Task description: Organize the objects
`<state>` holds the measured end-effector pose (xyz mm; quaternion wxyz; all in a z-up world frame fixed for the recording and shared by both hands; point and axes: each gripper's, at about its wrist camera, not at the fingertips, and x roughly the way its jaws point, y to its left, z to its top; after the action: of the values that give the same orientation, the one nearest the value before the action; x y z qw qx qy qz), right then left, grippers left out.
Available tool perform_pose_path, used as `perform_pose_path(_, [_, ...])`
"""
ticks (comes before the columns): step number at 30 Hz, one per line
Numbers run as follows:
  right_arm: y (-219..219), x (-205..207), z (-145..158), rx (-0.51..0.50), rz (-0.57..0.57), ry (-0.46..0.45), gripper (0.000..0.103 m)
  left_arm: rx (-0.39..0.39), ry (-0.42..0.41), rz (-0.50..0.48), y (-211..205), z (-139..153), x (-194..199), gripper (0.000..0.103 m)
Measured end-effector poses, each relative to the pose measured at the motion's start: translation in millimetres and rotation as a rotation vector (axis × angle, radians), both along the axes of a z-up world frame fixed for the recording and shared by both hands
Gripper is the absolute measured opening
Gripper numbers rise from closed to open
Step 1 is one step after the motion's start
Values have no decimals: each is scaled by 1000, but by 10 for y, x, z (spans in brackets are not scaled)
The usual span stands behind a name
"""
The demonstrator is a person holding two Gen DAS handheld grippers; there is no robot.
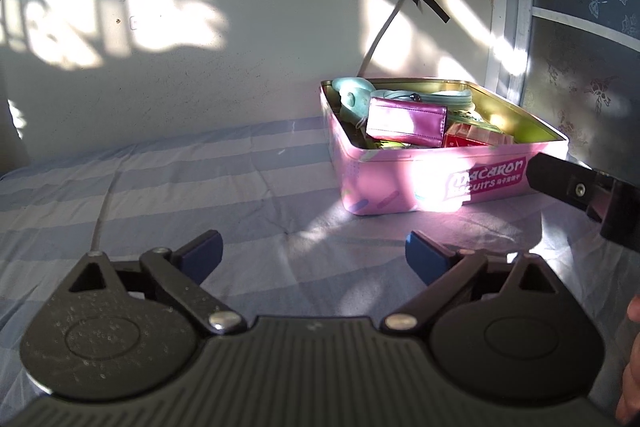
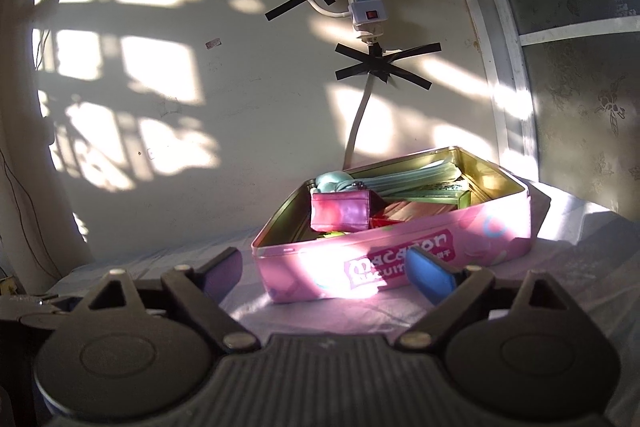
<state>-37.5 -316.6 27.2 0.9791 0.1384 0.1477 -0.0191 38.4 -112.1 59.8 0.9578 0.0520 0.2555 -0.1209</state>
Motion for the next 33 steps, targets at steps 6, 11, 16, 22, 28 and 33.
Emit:
perform_pose_path(6, [78, -80, 61, 0, -5, -4, 103, 3, -20, 31, 57, 23, -106, 103])
perform_pose_path(11, [105, -115, 85, 21, -3, 5, 103, 31, -17, 31, 56, 21, -150, 103])
perform_pose_path(16, [132, -163, 95, 24, -3, 9, 103, 37, -21, 52, 68, 30, -187, 103])
perform_pose_path(22, [157, -215, 104, 17, 0, 11, 103, 36, -37, 55, 48, 38, -258, 103])
perform_pose_path(28, [169, -242, 96, 5, 2, 13, 103, 68, -30, 65, 10, 33, -287, 103])
perform_pose_path(33, [178, -216, 83, -3, 3, 22, 103, 74, -4, 69, 9, 29, -270, 103])
